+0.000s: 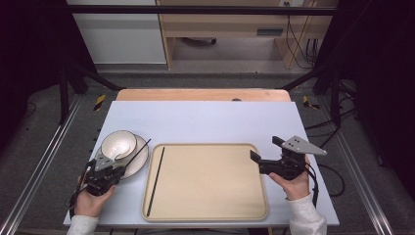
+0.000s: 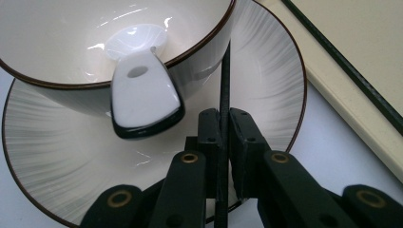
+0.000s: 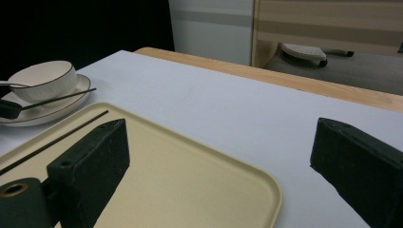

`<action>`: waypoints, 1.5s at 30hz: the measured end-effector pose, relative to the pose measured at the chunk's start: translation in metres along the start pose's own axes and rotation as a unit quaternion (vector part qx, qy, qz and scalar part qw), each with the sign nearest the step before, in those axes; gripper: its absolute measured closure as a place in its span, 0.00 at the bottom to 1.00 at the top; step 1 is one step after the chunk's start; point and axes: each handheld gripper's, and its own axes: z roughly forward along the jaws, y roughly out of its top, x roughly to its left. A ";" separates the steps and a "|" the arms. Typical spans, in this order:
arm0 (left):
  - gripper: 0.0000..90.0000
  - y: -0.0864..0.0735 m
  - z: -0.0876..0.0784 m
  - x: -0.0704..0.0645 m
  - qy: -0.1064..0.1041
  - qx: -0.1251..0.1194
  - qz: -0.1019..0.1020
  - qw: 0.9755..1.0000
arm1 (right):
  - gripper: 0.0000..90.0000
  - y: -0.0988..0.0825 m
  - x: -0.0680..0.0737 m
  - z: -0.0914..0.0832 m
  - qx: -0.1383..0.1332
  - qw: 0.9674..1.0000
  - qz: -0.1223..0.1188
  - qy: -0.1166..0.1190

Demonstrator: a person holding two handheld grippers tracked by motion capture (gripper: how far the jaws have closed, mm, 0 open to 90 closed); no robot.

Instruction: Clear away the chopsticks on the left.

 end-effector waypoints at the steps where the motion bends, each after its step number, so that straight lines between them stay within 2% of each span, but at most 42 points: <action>1: 0.93 0.000 0.000 -0.001 -0.001 0.000 0.000 1.000 | 0.07 0.000 0.000 0.000 0.000 1.000 0.000 0.000; 13: 0.95 0.001 -0.003 -0.006 -0.001 -0.002 0.002 1.000 | 0.07 0.001 -0.001 -0.001 0.000 1.000 0.003 0.001; 21: 0.95 0.005 -0.012 -0.014 0.003 -0.026 0.006 1.000 | 0.07 0.001 0.000 -0.003 -0.002 1.000 0.002 0.000; 25: 0.95 0.008 -0.021 -0.023 0.005 -0.049 0.008 0.999 | 0.07 0.002 -0.001 -0.004 -0.004 1.000 0.003 -0.002; 29: 0.95 0.011 -0.029 -0.035 0.005 -0.070 -0.003 0.998 | 0.06 0.002 -0.002 -0.006 -0.007 1.000 0.003 -0.004; 35: 0.95 0.015 -0.033 -0.050 0.002 -0.078 -0.004 0.997 | 0.06 0.003 -0.003 -0.007 -0.010 1.000 0.001 -0.006; 40: 0.95 0.020 -0.035 -0.070 0.005 -0.097 -0.013 0.995 | 0.06 0.003 -0.003 -0.007 -0.011 1.000 0.001 -0.007; 45: 0.95 0.021 -0.035 -0.081 0.010 -0.107 -0.017 0.994 | 0.06 0.003 -0.003 -0.007 -0.009 1.000 0.002 -0.007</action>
